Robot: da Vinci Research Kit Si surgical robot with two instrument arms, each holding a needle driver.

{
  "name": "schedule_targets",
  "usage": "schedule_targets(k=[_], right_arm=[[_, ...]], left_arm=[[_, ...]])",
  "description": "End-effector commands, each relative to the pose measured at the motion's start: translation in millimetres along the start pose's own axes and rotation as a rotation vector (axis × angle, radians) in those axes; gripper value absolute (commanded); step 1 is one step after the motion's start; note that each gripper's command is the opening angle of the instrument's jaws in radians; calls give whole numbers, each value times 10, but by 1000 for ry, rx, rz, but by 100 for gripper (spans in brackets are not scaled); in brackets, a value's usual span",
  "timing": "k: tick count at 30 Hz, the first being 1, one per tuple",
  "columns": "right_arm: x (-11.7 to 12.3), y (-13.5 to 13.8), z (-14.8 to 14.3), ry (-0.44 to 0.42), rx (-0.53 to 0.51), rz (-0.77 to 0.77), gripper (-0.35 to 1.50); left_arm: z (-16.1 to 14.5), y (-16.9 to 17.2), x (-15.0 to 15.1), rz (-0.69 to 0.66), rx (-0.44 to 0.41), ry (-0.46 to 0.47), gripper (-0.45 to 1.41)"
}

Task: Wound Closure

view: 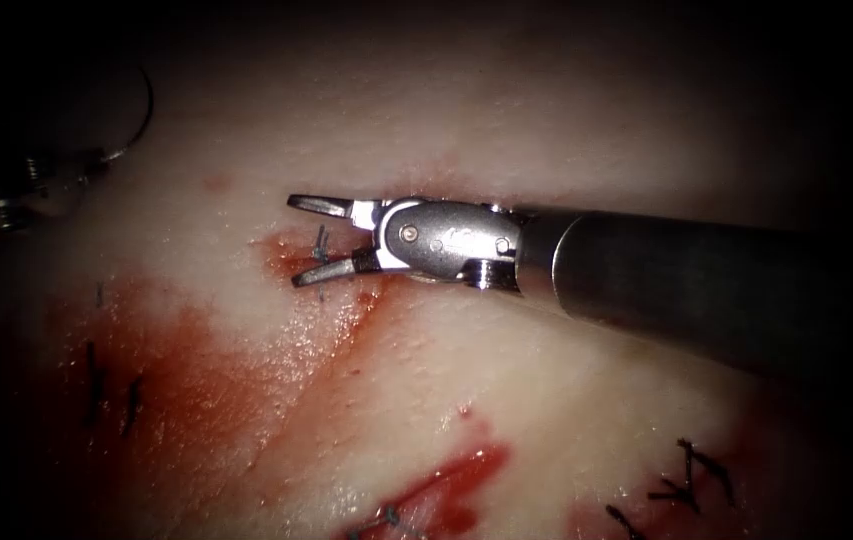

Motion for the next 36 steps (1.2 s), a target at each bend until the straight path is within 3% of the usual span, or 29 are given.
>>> schedule_targets(k=[1,6,11,13,19,24,30,36], right_arm=[[0,6,8,3,1,4,138],[7,16,-8,-8,-7,137,123],[14,27,-29,-37,-49,271,123],[12,34,-53,-55,-83,411,116],[9,35,-79,-59,-155,812,109],[17,35,-91,-49,-212,1002,140],[23,39,-98,-1,-185,1114,138],[22,40,-100,1,-182,1137,136]], left_arm=[[4,-5,8,-5,-1,1,-45],[-10,10,34,-7,28,57,-45],[-24,29,68,-39,50,164,-45],[-41,43,106,-38,67,205,-45],[-75,66,163,-29,206,201,-45],[-97,77,200,-5,308,227,-45],[-113,90,232,53,470,264,-45],[-115,92,234,86,510,287,-45]])
